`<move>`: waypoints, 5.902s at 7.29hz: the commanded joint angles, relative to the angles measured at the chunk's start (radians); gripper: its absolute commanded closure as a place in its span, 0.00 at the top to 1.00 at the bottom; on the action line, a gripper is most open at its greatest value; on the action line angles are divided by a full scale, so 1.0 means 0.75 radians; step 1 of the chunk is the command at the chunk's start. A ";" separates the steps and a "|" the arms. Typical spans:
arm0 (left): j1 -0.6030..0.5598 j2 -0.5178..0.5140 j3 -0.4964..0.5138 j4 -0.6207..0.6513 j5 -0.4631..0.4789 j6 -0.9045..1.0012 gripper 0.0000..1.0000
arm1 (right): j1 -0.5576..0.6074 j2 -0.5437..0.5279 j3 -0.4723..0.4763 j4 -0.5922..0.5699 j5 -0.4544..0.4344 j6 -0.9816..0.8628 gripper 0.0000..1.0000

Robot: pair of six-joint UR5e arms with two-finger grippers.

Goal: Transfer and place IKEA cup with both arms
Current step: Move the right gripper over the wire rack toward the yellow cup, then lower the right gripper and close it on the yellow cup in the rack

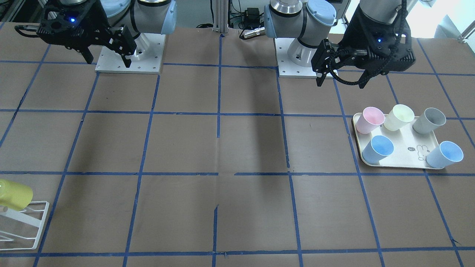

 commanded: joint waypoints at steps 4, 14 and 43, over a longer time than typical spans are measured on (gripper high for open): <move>0.000 0.004 -0.006 0.004 0.002 0.011 1.00 | -0.240 0.104 -0.018 -0.124 0.003 -0.295 1.00; 0.002 -0.015 -0.006 0.027 0.002 0.009 1.00 | -0.503 0.603 -0.026 -0.873 0.007 -1.036 1.00; 0.000 0.018 -0.002 0.029 -0.012 0.003 1.00 | -0.539 0.576 -0.149 -0.752 0.030 -0.973 0.03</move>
